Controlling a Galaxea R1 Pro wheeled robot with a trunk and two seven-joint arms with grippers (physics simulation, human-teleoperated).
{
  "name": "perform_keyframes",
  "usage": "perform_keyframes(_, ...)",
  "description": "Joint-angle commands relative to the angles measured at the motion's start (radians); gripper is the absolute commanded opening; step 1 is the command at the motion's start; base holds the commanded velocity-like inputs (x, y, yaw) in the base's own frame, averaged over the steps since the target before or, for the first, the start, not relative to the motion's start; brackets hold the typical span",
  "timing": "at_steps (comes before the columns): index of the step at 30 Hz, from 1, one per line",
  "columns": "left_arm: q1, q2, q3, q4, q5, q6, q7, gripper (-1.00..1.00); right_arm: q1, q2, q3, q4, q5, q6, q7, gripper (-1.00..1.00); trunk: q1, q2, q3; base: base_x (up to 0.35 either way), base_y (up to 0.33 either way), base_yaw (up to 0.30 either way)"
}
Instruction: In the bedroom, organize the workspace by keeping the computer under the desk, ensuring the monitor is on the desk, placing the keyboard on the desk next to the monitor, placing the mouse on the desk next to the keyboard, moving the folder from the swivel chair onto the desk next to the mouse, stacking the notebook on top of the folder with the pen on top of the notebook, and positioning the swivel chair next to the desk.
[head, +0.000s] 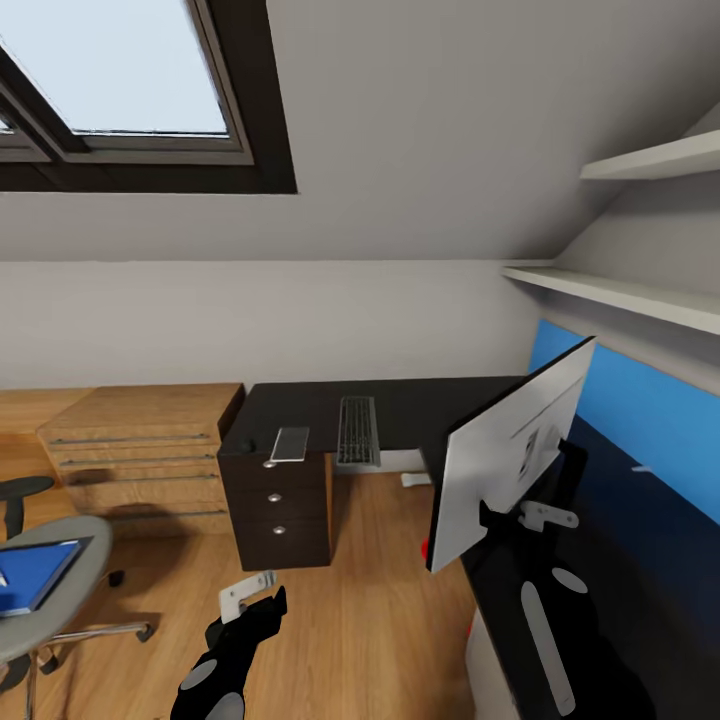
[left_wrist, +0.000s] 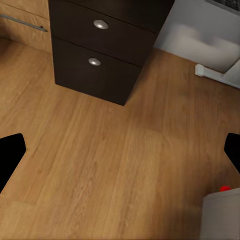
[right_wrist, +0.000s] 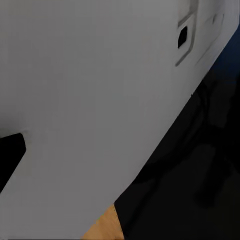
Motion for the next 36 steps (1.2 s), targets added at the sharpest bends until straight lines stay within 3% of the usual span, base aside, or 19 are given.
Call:
perform_keyframes(1,-0.001,0.001,-0.002,-0.002,0.002,0.004,0.007,1.0,-0.001,0.001,0.0,-0.002,-0.012,0.004,-0.005,1.0,0.0,-0.001,-0.002,-0.087,0.179,0.0)
perform_keyframes(19,-0.001,0.0,-0.003,-0.002,0.003,0.004,0.007,1.0,-0.001,0.001,0.0,-0.001,-0.012,0.004,-0.005,1.0,0.0,-0.001,-0.002,-0.006,0.08,0.0)
perform_keyframes(36,-0.001,0.0,-0.004,-0.002,0.004,0.004,0.007,1.0,-0.001,0.001,0.0,0.0,-0.012,0.004,-0.005,1.0,0.0,-0.001,-0.002,0.237,0.059,0.0)
